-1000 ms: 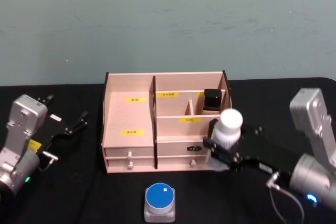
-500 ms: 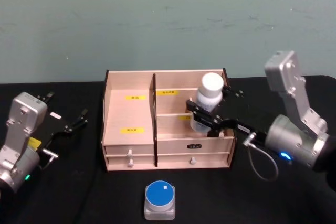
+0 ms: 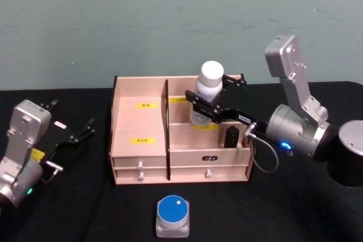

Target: Pick up the facial cleanser and watermelon frost from the table and place them into the tiered storage box.

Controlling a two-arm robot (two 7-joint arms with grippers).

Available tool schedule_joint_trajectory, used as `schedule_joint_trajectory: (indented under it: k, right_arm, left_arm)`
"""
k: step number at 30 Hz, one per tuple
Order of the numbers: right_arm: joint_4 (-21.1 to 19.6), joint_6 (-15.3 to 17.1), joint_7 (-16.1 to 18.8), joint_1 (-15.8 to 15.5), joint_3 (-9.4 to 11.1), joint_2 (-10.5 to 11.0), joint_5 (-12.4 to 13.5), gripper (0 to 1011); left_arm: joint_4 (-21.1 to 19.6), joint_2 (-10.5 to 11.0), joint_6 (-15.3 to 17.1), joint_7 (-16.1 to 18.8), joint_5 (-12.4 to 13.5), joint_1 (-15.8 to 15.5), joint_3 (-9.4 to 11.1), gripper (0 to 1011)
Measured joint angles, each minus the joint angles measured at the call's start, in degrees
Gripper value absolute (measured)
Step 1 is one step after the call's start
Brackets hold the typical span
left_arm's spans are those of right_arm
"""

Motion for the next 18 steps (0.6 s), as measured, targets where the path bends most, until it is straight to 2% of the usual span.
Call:
schedule_joint_trajectory:
  k: [9, 18]
  right_arm:
    - [4.6, -1.28, 0.81, 3.14, -1.34, -1.77, -0.59, 603]
    - [8.0, -2.51, 1.28, 4.89, -2.17, -3.01, -1.41, 603]
  left_arm:
    - [0.0, 0.0, 0.0, 0.0, 0.0, 0.0, 0.0, 1010]
    - [0.0, 0.0, 0.0, 0.0, 0.0, 0.0, 0.0, 1010]
